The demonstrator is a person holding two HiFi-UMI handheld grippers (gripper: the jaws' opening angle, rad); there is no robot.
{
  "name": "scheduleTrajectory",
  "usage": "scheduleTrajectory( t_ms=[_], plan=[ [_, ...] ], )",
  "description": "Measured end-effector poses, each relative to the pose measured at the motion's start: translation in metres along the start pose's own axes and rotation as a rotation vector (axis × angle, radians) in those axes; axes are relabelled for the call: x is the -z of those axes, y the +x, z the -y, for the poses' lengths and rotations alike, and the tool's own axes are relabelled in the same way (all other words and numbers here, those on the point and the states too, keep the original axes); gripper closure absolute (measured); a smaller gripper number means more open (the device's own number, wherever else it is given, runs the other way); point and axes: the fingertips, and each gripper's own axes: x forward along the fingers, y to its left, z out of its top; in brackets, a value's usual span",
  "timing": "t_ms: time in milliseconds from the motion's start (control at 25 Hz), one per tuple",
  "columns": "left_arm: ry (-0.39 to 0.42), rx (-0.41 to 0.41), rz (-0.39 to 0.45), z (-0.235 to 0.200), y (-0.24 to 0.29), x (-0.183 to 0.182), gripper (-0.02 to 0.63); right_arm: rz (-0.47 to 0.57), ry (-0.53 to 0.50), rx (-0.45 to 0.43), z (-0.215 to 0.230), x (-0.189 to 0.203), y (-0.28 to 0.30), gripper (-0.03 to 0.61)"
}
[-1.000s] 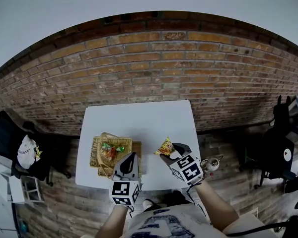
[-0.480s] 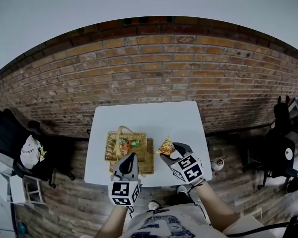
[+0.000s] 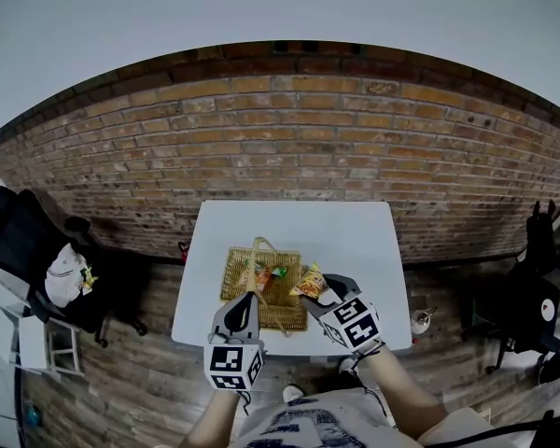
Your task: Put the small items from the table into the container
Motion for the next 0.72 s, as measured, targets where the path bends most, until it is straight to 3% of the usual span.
scheduleTrajectory(
  t_ms=[720],
  plan=[
    [-0.032,-0.081,-0.003,-0.051,-0.003,0.004,0.565,-0.055,-0.102,-0.093,-0.028,-0.018,0.056,0.312]
  ],
)
